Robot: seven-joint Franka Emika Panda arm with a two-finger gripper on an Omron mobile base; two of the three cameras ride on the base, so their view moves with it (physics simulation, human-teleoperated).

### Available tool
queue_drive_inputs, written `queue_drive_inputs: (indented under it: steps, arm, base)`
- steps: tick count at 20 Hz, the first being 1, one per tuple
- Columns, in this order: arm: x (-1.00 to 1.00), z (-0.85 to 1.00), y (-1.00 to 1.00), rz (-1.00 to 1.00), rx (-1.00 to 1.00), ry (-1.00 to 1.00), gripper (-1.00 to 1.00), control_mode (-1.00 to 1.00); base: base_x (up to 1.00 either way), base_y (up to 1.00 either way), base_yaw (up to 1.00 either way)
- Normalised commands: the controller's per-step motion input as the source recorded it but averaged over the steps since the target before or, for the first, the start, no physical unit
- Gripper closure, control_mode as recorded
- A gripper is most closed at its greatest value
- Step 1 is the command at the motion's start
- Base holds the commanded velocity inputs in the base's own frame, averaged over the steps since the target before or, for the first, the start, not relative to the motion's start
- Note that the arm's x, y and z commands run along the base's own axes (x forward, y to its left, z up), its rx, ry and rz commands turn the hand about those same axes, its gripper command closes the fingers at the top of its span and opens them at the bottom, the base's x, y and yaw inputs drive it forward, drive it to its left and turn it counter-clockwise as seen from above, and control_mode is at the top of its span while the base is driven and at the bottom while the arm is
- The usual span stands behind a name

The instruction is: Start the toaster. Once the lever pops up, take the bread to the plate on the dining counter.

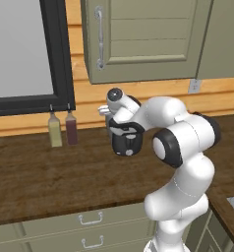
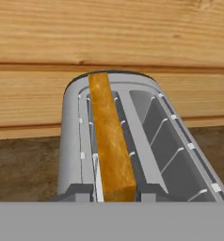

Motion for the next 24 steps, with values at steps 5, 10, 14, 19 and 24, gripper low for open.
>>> queue_drive_inputs:
  steps: [5,10,14,19,24]
  arm:
    - [0.0,-0.41,-0.19,0.0,-0.01,0.0,1.0,-1.0]
    - [-0.03,-0.31,-0.19,0.0,0.0,-0.02,1.0,-1.0]
    - [-0.21,-0.02,-0.09,0.0,0.0,-0.09,1.0,-1.0]
    - [-0.25,0.0,-0.04,0.01,0.0,-0.13,1.0,-1.0]
    - [-0.01,0.13,0.0,0.0,0.01,-0.07,1.0,-1.0]
  base:
    - [0.0,0.0,0.0]
    - [0.0,0.0,0.0]
    - [0.0,0.0,0.0]
    - [0.0,0.0,0.0]
    - [0.0,0.0,0.0]
